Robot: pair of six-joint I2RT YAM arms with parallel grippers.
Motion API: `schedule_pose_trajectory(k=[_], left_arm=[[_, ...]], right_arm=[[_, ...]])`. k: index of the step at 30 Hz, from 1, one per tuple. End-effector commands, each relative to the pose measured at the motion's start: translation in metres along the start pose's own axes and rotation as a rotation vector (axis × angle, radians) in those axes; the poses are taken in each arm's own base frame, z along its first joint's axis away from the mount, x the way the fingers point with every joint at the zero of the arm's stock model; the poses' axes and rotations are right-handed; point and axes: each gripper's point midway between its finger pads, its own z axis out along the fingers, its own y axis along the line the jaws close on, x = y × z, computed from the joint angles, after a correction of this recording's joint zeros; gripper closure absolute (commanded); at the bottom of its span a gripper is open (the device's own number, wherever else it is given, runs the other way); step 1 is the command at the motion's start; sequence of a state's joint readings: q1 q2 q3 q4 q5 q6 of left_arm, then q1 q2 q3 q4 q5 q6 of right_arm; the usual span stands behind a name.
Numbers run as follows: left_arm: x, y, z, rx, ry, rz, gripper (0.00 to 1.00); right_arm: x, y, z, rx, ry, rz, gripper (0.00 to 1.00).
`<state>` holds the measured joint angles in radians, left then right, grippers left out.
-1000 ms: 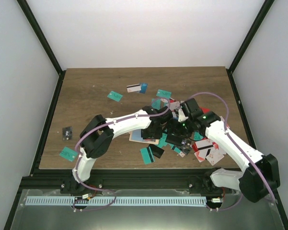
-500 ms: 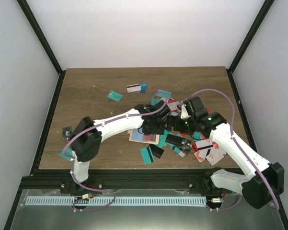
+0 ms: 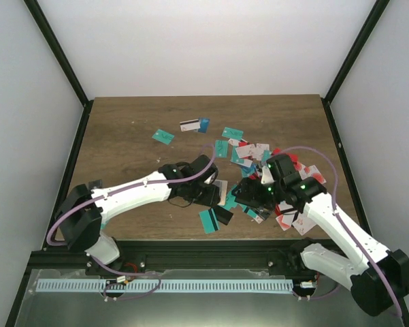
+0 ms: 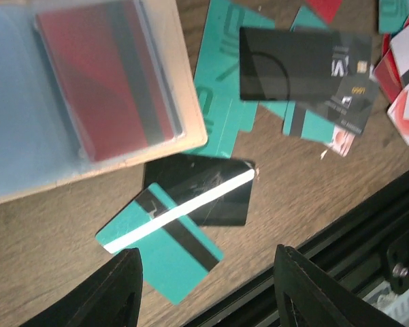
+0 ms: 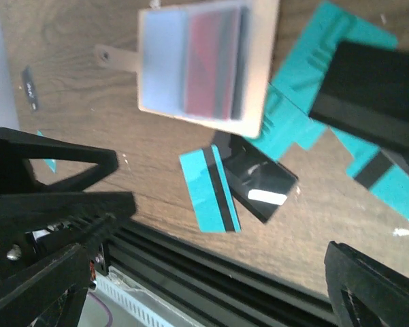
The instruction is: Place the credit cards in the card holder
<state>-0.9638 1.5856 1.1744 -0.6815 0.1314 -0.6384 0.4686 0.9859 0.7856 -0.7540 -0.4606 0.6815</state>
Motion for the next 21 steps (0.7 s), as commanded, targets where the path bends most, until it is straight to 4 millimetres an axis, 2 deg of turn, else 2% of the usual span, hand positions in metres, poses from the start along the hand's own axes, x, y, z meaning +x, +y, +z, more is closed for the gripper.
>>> schedule_pose_trajectory(k=[1,7,14,21], left_arm=[[0.014,0.002,-0.001,0.043,0.008,0.058,0.45],[0.03,0.013,-0.001,0.046,0.01,0.096,0.45],[0.041,0.023,0.0,0.038,0.018,0.117,0.45],[0.048,0.024,-0.001,0.056,0.042,0.11,0.44]], right_arm=[[0.018,-0.007,-0.003,-0.027,0.007,0.118,0.04],[0.038,-0.009,0.003,-0.11,0.043,0.171,0.0],[0.034,-0.005,-0.004,-0.112,0.028,0.192,0.0],[0.061,-0.008,0.015,-0.121,0.11,0.231,0.0]])
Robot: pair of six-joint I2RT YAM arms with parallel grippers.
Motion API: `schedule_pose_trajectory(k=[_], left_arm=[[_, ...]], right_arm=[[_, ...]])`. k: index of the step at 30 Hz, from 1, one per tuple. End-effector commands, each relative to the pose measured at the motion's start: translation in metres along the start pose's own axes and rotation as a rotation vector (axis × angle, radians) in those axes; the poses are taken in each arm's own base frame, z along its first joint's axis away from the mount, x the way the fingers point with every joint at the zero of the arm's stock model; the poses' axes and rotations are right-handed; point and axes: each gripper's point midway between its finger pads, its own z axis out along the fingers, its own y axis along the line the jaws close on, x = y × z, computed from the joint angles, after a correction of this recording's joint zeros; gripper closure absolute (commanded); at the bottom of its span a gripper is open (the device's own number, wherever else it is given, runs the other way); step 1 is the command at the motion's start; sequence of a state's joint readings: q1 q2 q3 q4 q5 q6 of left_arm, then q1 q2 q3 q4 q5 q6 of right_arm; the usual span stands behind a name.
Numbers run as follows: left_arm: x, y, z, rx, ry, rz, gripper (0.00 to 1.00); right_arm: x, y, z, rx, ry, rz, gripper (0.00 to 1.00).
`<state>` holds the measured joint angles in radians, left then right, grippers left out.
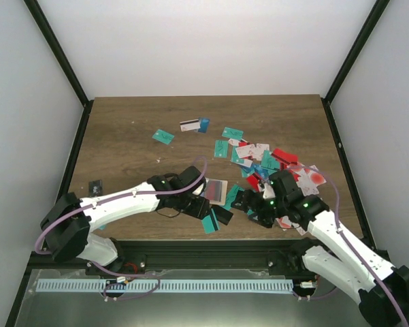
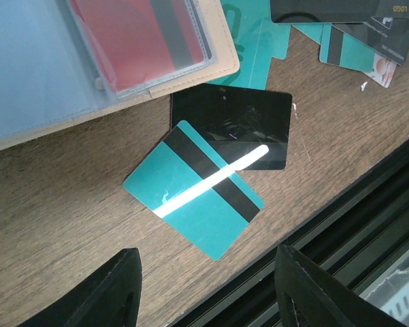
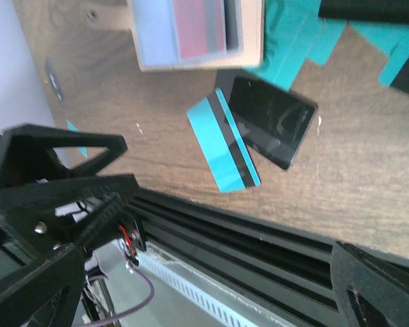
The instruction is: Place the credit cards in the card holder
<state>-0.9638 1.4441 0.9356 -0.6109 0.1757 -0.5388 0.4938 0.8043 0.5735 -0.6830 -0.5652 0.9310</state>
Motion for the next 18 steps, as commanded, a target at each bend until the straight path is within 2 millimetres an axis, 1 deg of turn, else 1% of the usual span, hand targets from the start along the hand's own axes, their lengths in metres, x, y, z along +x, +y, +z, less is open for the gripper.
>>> schedule_pose_trajectory(k=[1,4,7,11,15,18], left_arm=[[-0.001,-0.006,-0.005,0.035,-0.003,0.013,0.44],[0.004,-0.002,-0.004,0.029,0.004,-0.004,0.44],[0.01,0.002,-0.002,0.016,0.034,-0.022,0.45],[0.019,0.006,-0.006,0.003,0.052,-0.077,0.46],[0.032,0.013,0.0,0.017,0.05,-0.121,0.44],[0.027,0.008,0.006,0.066,0.015,-0.122,0.43]], right_arm=[[0.019,0.002,0.012,-0.015,0.059,0.026,0.0],[0.032,0.005,0.023,0.009,0.094,0.006,0.0],[0.045,0.004,0.03,0.027,0.11,0.009,0.0],[0.059,0.007,0.029,0.01,0.116,0.03,0.0],[0.068,-0.004,0.034,0.03,0.112,0.068,0.0],[0.072,-0.003,0.043,-0.006,0.11,0.065,0.0]])
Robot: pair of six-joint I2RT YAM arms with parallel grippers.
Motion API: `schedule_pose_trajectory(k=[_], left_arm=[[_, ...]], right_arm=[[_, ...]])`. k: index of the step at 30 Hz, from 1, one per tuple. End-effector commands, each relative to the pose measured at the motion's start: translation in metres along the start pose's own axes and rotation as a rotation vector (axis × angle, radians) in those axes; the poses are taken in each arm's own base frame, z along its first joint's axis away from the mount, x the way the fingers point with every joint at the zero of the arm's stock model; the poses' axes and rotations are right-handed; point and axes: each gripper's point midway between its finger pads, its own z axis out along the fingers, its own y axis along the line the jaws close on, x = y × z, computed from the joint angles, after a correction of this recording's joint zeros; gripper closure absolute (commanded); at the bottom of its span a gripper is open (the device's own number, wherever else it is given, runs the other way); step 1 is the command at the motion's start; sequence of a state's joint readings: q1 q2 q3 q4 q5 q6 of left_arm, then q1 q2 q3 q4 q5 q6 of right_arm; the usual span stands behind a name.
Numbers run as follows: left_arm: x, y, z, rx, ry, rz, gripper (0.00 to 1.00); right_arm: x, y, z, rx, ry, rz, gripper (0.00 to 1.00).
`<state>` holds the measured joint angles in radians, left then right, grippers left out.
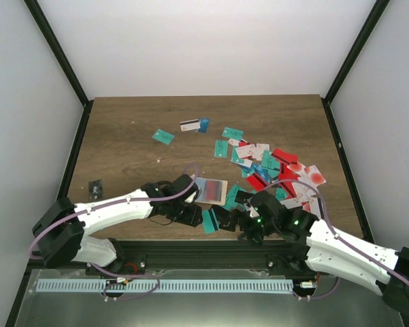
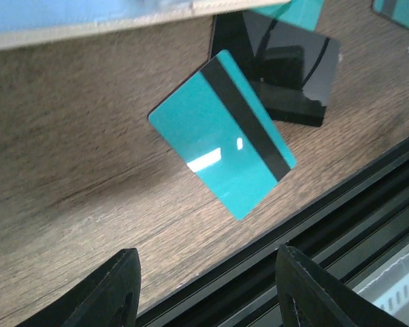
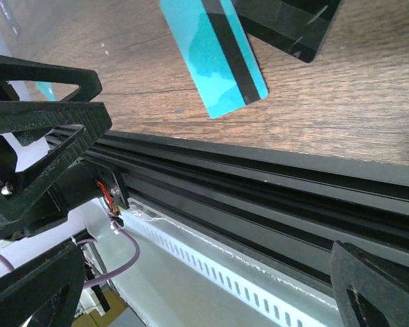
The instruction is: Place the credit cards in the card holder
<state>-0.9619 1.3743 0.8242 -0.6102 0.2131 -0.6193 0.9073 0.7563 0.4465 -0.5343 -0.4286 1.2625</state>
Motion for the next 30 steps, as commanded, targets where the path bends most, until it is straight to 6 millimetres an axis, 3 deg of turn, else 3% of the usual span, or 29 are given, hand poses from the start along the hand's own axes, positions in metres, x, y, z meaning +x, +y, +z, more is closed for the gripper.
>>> schedule_pose_trajectory(k=[1,7,18,23,30], left_arm=[[-0.008,-0.009,0.005,0.068,-0.048,-0.022,0.43],[-0.024,-0.011,0.024,0.081,-0.065,0.038,0.43],[-0.043,0.004,0.046,0.066,-0.072,0.095,0.43],[-0.04,0.002,0.054,0.092,-0.05,0.131,0.43],[-0.024,-0.01,0.064,0.188,-0.005,0.126,0.44]], right_arm=[[-0.003,-0.002,0.012,-0.027,-0.042,0.053,0.0],[0.0,-0.032,0.021,0.079,-0.037,0.113,0.0],[0.004,-0.048,0.033,0.088,-0.022,0.163,0.0],[0.011,-0.057,0.043,0.068,0.002,0.194,0.01],[0.004,-0.051,0.049,0.022,-0.024,0.196,0.0]])
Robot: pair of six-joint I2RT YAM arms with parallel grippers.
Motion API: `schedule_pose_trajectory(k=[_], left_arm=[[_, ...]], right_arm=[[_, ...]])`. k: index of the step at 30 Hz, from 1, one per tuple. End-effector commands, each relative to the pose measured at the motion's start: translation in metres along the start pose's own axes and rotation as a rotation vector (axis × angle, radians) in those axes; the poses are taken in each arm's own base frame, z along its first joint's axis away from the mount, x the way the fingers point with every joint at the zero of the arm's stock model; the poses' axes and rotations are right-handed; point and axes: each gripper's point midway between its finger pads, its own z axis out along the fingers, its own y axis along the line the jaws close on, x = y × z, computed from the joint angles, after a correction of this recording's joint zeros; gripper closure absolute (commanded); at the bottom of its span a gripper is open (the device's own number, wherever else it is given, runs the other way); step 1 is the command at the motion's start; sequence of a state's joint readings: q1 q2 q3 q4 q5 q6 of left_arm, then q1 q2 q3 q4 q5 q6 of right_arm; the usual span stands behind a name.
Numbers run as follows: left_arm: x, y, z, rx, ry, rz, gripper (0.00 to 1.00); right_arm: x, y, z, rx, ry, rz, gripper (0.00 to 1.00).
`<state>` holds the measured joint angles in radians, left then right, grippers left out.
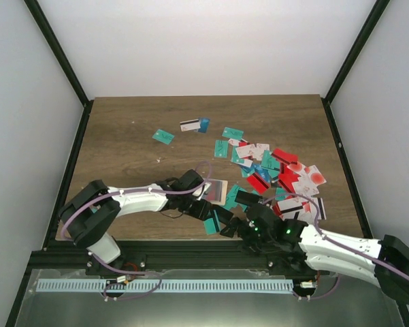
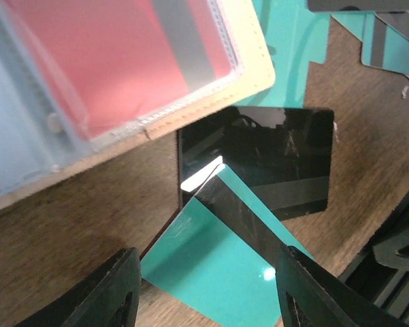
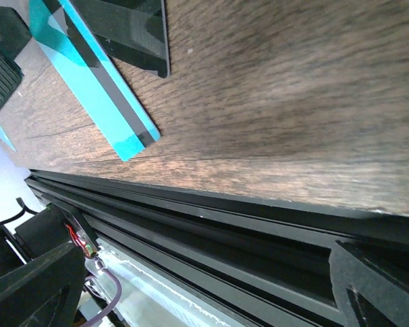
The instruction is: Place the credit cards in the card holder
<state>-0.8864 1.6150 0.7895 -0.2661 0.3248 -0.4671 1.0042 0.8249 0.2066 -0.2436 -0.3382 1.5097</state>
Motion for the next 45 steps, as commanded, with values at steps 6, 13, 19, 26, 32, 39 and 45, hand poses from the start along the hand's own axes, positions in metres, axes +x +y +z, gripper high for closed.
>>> schedule_pose_trajectory(k=[6,13,19,26,32,39,45], left_arm=[[0.027,-0.015,0.015,0.093,0.051,0.051,0.44],[0.035,-0.029,0.015,0.13,0.038,0.043,0.45],[0.043,-0.038,0.021,0.136,0.054,0.056,0.46],[0.052,-0.043,0.025,0.144,0.071,0.059,0.47],[0.059,-0.054,0.028,0.196,0.086,0.063,0.47],[0.068,-0.069,0.03,0.262,0.106,0.068,0.47],[0.074,-0.077,0.034,0.291,0.126,0.08,0.47]], right_arm=[[-0.004,0.004,0.01,-0.048,-0.015,0.036,0.01],[-0.006,-0.004,0.017,-0.033,-0.013,0.062,0.05],[-0.009,-0.011,0.021,-0.007,-0.028,0.07,0.1],[-0.013,-0.024,0.022,-0.016,-0.052,0.101,0.2],[-0.016,-0.03,0.019,-0.048,-0.075,0.127,0.29],[-0.018,-0.031,0.018,-0.06,-0.085,0.131,0.43],[-0.018,-0.028,0.018,-0.079,-0.087,0.114,0.5]])
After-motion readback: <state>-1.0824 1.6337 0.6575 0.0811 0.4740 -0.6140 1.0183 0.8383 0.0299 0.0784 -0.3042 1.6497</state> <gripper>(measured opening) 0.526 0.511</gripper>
